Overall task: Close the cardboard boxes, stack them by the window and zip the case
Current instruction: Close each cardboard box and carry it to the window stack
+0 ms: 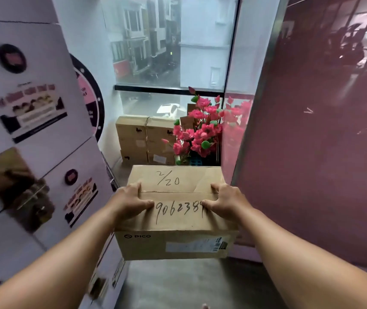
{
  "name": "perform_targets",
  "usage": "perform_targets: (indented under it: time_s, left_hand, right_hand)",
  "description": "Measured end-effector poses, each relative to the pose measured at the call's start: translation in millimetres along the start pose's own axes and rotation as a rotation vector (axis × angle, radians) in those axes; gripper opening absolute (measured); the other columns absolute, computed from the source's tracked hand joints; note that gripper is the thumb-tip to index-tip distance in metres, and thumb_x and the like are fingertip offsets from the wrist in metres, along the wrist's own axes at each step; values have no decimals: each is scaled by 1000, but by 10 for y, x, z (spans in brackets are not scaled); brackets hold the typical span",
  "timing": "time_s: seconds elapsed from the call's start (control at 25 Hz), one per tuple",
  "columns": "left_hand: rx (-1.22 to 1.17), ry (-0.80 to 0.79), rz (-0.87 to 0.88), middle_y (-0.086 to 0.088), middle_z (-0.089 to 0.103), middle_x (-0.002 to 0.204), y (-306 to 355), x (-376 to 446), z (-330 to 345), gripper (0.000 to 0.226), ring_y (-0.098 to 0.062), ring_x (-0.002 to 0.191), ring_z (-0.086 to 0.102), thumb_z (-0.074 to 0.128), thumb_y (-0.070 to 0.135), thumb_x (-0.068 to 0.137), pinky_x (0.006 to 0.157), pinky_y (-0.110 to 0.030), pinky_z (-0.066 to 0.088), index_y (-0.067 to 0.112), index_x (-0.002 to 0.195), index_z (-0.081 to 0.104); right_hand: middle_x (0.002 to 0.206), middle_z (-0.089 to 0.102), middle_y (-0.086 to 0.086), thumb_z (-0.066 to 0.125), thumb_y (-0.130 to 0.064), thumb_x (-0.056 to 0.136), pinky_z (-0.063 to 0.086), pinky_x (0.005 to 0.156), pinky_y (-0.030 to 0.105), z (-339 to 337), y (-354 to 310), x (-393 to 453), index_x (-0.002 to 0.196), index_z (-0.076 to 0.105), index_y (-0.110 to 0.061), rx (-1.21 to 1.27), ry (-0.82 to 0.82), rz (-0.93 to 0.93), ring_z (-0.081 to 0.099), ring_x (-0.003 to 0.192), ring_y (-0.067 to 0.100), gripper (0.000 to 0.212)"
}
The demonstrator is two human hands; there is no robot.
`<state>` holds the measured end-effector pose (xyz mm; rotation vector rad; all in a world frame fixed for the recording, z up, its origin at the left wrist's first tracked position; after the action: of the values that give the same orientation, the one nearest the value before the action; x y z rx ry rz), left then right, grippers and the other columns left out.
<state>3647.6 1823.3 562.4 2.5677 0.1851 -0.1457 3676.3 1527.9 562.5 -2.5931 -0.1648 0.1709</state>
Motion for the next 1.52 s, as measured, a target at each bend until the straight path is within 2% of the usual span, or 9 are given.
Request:
perform_targets:
  time_s: [0.16, 0.44, 0.72, 0.92, 1.04, 1.16, 1.28, 1.4, 1.52]
  left_hand:
    - [-27, 8, -49, -9, 56, 138, 68, 1157, -130, 79, -26, 123, 53, 73, 51, 80, 88, -28, 37, 19, 145, 43]
    - [-69, 50, -144, -6, 59, 135, 67, 2985, -688, 74, -24, 120, 56, 76, 50, 78, 89, -27, 38, 20, 141, 50]
    - [-140, 69, -131, 1, 68, 119, -347, 4948, -1250, 52, -19, 106, 62, 75, 42, 78, 86, -26, 45, 27, 125, 60]
    - [-177, 97, -165, -6, 62, 132, -512, 6141, -1717, 63, -26, 123, 55, 77, 39, 79, 93, -24, 39, 18, 135, 55]
    - [-157, 89, -172, -4, 62, 133, -669, 6825, -1942, 63, -22, 119, 58, 77, 39, 79, 85, -20, 35, 19, 134, 55]
    - [-127, 85, -188, -2, 64, 129, -888, 7535, -2146, 61, -21, 114, 60, 77, 43, 77, 84, -23, 37, 22, 131, 57]
    - [-101, 126, -212, -2, 64, 129, -1085, 8314, -2336, 67, -23, 114, 60, 76, 46, 76, 86, -25, 39, 24, 136, 55]
    - [-104, 160, -236, 0, 67, 123, -1225, 8979, -2511, 66, -17, 99, 58, 76, 44, 75, 83, -23, 38, 26, 134, 56]
    - [-100, 171, -270, -2, 67, 122, -1415, 9596, -2683, 68, -22, 107, 61, 76, 45, 74, 86, -26, 43, 25, 135, 56]
  right_hand:
    - [133, 63, 4, 73, -58, 77, 48, 98, 39, -57, -26, 1351, 138, 55, -26, 15, -16, -36, 59, 118, 26, 71]
    - [128, 63, 5, 70, -61, 73, 51, 95, 40, -249, -409, 3507, 137, 55, -27, 8, -44, -87, 61, 114, 28, 75]
    - [121, 66, 2, 73, -55, 77, 44, 80, 32, -108, -1012, 5564, 125, 60, -24, -57, -24, -139, 58, 98, 20, 58]
    - [116, 66, 0, 74, -54, 78, 43, 78, 29, -160, -1416, 6775, 125, 59, -22, -28, -33, -154, 50, 90, 14, 59]
    - [108, 66, -2, 73, -55, 78, 44, 76, 31, -103, -1627, 7456, 123, 60, -24, -15, -49, -166, 55, 88, 16, 57]
    - [115, 67, 1, 73, -56, 78, 44, 77, 32, 17, -1838, 8205, 125, 60, -25, -15, -66, -176, 62, 98, 22, 58]
    - [113, 68, -2, 75, -52, 80, 41, 68, 25, 153, -2063, 9073, 122, 61, -25, 26, -76, -215, 54, 80, 10, 52]
    - [116, 65, 2, 75, -47, 82, 42, 76, 29, 243, -2281, 9877, 126, 59, -23, 5, -94, -217, 50, 88, 15, 53]
    - [120, 65, 4, 73, -36, 86, 39, 78, 29, 316, -2488, 10584, 125, 60, -21, 2, -115, -216, 48, 90, 17, 44]
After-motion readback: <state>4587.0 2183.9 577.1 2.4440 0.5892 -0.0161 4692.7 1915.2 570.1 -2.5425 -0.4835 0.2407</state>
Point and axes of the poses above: each hand's wrist, its own x-axis towards the middle knuckle, its own z-axis out of the palm, y = z × x, the point moved 2 cm from there along x, towards the middle knuckle
